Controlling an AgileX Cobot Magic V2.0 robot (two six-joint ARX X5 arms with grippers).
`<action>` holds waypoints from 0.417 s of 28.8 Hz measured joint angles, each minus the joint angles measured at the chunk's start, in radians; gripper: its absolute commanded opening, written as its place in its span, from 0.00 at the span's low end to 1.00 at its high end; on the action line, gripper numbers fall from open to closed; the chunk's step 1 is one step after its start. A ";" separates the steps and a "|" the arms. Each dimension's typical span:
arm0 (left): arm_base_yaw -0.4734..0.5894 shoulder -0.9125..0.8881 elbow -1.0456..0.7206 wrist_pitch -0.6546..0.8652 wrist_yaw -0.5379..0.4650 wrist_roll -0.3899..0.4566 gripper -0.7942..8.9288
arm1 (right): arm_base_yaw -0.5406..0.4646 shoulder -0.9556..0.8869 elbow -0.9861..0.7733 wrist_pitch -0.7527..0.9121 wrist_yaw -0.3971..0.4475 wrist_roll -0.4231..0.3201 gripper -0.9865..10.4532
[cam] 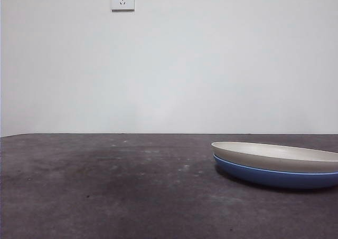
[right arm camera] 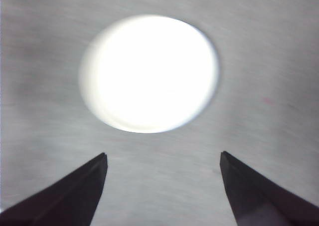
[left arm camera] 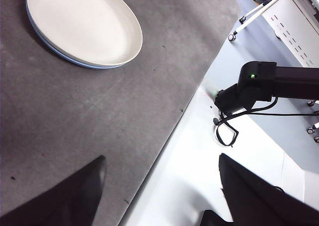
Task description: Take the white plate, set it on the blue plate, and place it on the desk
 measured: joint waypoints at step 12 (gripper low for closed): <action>0.000 0.000 0.000 0.000 0.000 0.000 0.45 | -0.023 0.331 -0.172 0.343 0.011 0.023 0.40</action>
